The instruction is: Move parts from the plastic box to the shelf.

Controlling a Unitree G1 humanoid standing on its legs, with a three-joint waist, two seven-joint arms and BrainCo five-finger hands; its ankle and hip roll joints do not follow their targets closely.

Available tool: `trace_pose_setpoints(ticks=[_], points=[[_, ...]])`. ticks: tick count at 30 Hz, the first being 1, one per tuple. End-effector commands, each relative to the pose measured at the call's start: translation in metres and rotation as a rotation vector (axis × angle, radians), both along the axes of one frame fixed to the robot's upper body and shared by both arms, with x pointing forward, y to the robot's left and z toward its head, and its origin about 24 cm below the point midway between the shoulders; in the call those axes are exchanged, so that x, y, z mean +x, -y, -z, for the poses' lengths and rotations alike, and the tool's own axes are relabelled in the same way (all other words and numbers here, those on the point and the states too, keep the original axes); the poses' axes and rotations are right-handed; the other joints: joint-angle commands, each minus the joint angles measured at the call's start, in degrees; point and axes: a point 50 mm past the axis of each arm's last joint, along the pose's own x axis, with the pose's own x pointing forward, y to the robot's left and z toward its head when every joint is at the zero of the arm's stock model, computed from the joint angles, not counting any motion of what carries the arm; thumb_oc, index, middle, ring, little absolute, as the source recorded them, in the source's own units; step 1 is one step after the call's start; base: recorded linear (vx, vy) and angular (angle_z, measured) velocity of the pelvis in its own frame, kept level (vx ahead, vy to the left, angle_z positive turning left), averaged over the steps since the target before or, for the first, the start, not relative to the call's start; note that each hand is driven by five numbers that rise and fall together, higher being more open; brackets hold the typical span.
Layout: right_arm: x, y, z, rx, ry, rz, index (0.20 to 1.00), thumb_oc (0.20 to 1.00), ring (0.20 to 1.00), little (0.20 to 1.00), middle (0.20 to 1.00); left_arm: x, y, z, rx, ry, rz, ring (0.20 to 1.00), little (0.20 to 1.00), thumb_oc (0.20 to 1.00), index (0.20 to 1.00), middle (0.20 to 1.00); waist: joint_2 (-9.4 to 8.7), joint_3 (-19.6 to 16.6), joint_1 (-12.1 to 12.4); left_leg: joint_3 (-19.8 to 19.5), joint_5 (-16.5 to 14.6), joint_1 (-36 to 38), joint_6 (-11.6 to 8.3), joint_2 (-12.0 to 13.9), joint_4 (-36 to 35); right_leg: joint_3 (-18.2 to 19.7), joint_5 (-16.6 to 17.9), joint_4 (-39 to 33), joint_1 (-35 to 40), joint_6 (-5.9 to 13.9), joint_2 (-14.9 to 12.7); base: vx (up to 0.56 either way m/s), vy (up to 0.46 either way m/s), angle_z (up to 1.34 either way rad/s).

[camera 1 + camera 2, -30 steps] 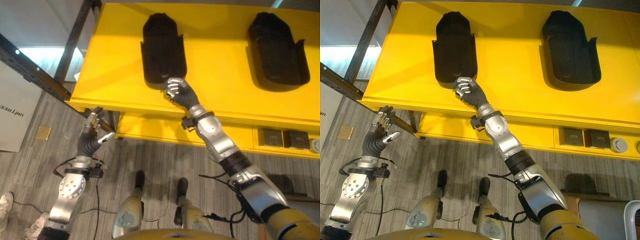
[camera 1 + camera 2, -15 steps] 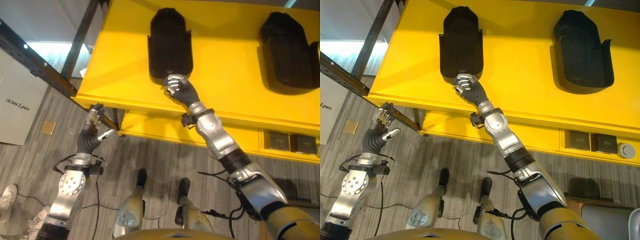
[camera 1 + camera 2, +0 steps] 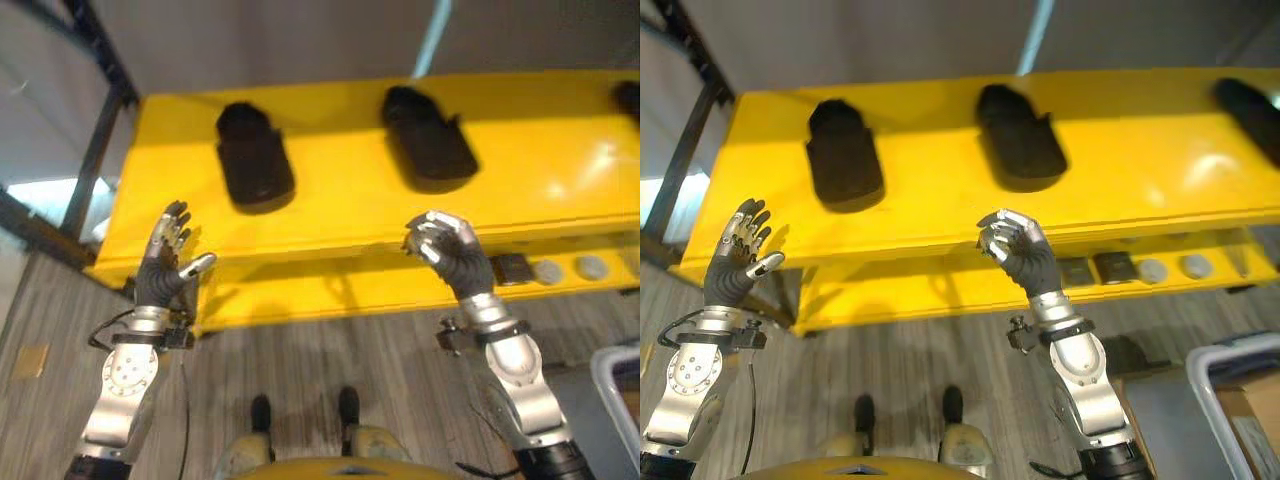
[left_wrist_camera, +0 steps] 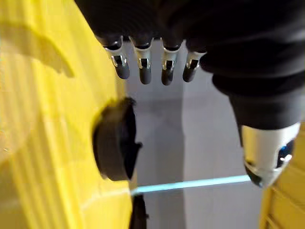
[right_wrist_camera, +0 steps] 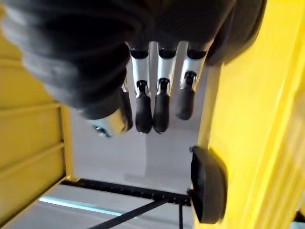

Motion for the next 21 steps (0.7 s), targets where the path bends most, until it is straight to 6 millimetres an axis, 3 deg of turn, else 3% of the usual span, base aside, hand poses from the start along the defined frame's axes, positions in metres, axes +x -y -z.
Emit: trace_pose_setpoints(ticks=[1,3,6,9,11,15,17,18,19,21], points=[[0.007,-0.002,0.000,0.024,0.018,-0.028,1.000,1.000,1.000,1.000,1.000,0.003,0.001,-0.009,0.075,0.061,0.027,1.000,1.000,1.000,1.000,1.000,-1.80,-2.90,-0.03,1.69,-9.99,4.75,1.43,1.06,0.37,1.49,-10.02,1.70,4.86,3.21,-3.05,0.01,0.084,-0.52],[0.005,0.000,0.003,0.022,0.005,-0.015,1.000,1.000,1.000,1.000,1.000,0.004,0.003,-0.008,0.077,0.057,0.037,1.000,1.000,1.000,1.000,1.000,-1.79,-3.37,-0.84,2.24,-10.23,5.31,1.63,1.03,0.36,2.21,-9.95,1.73,4.80,3.24,-3.12,-0.01,0.069,-0.40],[0.002,0.001,0.014,0.044,-0.044,0.006,1.000,1.000,1.000,1.000,1.000,0.008,0.013,-0.004,0.081,0.050,0.064,1.000,1.000,1.000,1.000,1.000,-1.50,-3.98,-3.25,4.79,-11.33,7.10,2.91,0.35,0.34,6.48,-9.48,3.10,3.56,3.65,-3.42,-0.07,0.109,-0.66],[0.001,0.002,0.024,0.035,-0.088,0.015,1.000,1.000,1.000,1.000,1.000,0.010,0.018,-0.001,0.078,0.037,0.089,1.000,1.000,1.000,1.000,1.000,-1.51,-3.95,-3.50,5.40,-11.37,7.50,3.11,0.27,0.51,7.55,-9.51,3.90,3.30,3.56,-3.31,-0.03,0.023,-0.47],[-0.002,0.012,0.053,-0.008,-0.219,0.076,1.000,1.000,1.000,1.000,1.000,0.013,0.021,0.012,0.118,-0.027,0.112,1.000,1.000,1.000,1.000,1.000,-1.65,-4.55,-3.79,5.27,-11.44,8.23,2.96,0.36,0.40,7.30,-9.42,3.33,4.19,3.56,-3.41,-0.02,0.003,-0.19],[-0.006,0.019,0.075,-0.057,-0.317,0.119,1.000,1.000,1.000,1.000,1.000,0.013,0.020,0.025,0.164,-0.089,0.122,1.000,1.000,1.000,1.000,1.000,-1.80,-4.94,-3.83,4.97,-11.38,8.44,2.80,0.52,0.37,6.63,-9.39,2.88,4.95,3.55,-3.47,0.00,-0.016,0.11],[-0.018,0.038,0.128,-0.206,-0.544,0.224,1.000,1.000,1.000,1.000,1.000,0.011,0.017,0.056,0.332,-0.224,0.133,1.000,1.000,1.000,1.000,1.000,-2.00,-5.29,-3.21,3.96,-11.22,8.33,2.64,0.53,0.52,5.71,-9.58,2.78,5.68,3.51,-3.51,-0.03,-0.029,0.22],[-0.022,0.041,0.142,-0.244,-0.606,0.240,1.000,1.000,1.000,1.000,1.000,0.010,0.015,0.067,0.353,-0.273,0.126,1.000,1.000,1.000,1.000,1.000,-2.12,-5.25,-3.03,3.72,-11.15,8.27,2.58,0.54,0.56,5.40,-9.68,2.81,5.88,3.49,-3.48,-0.02,-0.025,0.21],[-0.022,0.041,0.142,-0.244,-0.606,0.240,1.000,1.000,1.000,1.000,1.000,0.010,0.015,0.067,0.353,-0.273,0.126,1.000,1.000,1.000,1.000,1.000,-2.12,-5.25,-3.03,3.72,-11.15,8.27,2.58,0.54,0.56,5.40,-9.68,2.81,5.88,3.49,-3.48,-0.01,-0.015,0.12],[-0.031,0.047,0.169,-0.296,-0.729,0.274,1.000,1.000,1.000,1.000,1.000,0.005,0.012,0.088,0.385,-0.366,0.125,1.000,1.000,1.000,1.000,1.000,-2.16,-5.32,-2.51,3.23,-11.02,8.18,2.48,0.59,0.63,4.87,-9.90,2.93,6.23,3.43,-3.43,0.00,-0.020,0.16]])
